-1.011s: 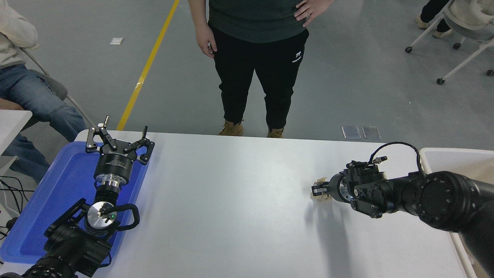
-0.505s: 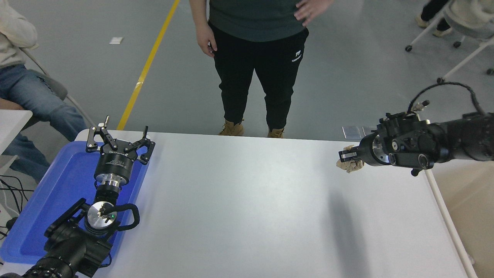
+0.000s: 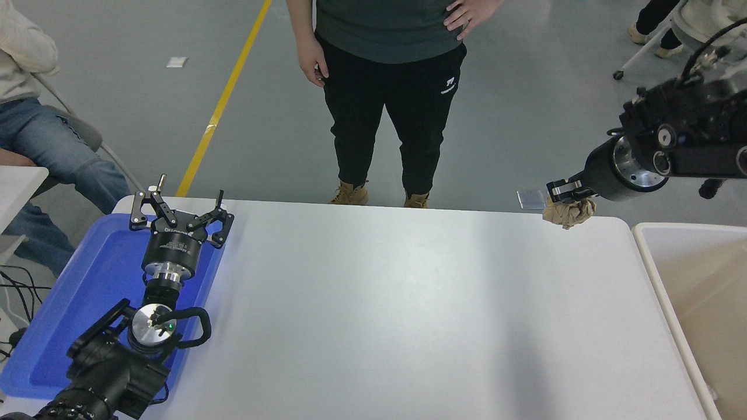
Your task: Pick up paper ball place in dustbin
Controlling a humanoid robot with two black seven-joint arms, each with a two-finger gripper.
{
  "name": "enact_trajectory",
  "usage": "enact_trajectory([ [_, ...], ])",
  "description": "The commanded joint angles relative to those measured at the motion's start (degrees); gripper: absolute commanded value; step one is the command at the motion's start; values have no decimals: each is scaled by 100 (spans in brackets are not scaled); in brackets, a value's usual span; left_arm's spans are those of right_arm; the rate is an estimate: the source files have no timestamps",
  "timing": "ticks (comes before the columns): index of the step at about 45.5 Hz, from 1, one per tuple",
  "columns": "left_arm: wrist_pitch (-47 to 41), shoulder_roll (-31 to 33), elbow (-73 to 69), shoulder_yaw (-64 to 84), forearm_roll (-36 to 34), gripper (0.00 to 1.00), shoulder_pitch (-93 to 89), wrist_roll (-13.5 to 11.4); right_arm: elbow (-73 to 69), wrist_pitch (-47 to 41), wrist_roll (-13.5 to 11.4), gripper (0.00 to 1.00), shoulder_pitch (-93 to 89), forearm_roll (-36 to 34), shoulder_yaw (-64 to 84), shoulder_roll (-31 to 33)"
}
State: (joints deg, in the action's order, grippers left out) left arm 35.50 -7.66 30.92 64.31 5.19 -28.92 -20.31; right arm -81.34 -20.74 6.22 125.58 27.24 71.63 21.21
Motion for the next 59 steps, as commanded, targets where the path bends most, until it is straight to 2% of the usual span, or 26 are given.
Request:
enact_trajectory([
  [1, 1, -7, 2, 2, 0, 100, 0, 0, -277, -537, -7, 0, 686, 10, 79, 199],
  [18, 1, -8, -7, 2, 8, 100, 9, -9, -277, -792, -51, 0, 871, 291, 79, 515],
  [26, 1, -8, -7, 2, 8, 100, 9, -17, -163, -906, -95, 0, 810, 1081, 79, 1112],
  [37, 1, -8, -7, 2, 8, 100, 9, -9, 653, -994, -104, 0, 248, 1714, -61, 2008],
  [45, 1, -8, -7, 2, 8, 100, 9, -17, 1673, -994, -68, 0, -771, 2391, -693, 2800],
  [59, 1, -8, -7, 2, 8, 100, 9, -17, 2509, -757, -33, 0, -2652, 3121, -1854, 3635],
])
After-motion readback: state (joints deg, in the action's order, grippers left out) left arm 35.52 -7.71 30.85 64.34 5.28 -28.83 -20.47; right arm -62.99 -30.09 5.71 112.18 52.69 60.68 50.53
